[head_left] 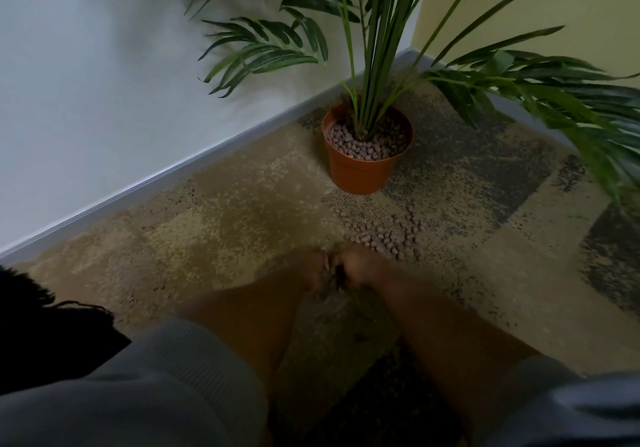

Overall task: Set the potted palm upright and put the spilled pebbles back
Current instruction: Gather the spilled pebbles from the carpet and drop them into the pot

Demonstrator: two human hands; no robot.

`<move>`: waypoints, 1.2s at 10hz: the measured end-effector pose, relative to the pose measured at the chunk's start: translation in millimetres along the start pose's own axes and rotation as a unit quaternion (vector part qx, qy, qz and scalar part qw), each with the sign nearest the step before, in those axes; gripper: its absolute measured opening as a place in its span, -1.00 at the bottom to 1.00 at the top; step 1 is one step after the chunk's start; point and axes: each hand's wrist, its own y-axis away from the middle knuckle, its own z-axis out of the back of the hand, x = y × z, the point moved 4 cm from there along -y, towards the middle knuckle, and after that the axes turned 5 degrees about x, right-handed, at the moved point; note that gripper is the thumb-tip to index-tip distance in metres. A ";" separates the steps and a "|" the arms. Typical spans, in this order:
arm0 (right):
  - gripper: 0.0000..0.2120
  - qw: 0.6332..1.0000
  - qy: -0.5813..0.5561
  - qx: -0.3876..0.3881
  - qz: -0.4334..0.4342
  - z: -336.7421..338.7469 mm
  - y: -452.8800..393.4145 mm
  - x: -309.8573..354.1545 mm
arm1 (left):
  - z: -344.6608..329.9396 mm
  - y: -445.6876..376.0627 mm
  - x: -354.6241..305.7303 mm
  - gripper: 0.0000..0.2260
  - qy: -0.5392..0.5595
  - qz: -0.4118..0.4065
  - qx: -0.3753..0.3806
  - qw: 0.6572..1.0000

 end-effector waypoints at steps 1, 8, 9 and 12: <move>-0.85 0.989 -0.143 -0.021 -0.017 -7.8 1.9 -1.9 | -4.1 -1.1 2.7 -0.63 -0.034 0.016 -0.043 0.998; -0.91 0.797 -0.592 -0.055 -0.106 9.4 3.8 -9.9 | 11.6 6.3 14.0 -0.71 0.201 0.047 -0.089 0.974; -0.84 0.718 -0.687 -0.025 -0.107 6.7 6.0 -12.8 | 9.7 13.8 7.4 -0.76 0.232 0.046 -0.074 0.969; -0.87 0.950 -0.274 0.119 -0.087 -17.5 30.1 -12.9 | -12.8 5.4 8.3 -0.78 0.213 0.018 -0.086 0.973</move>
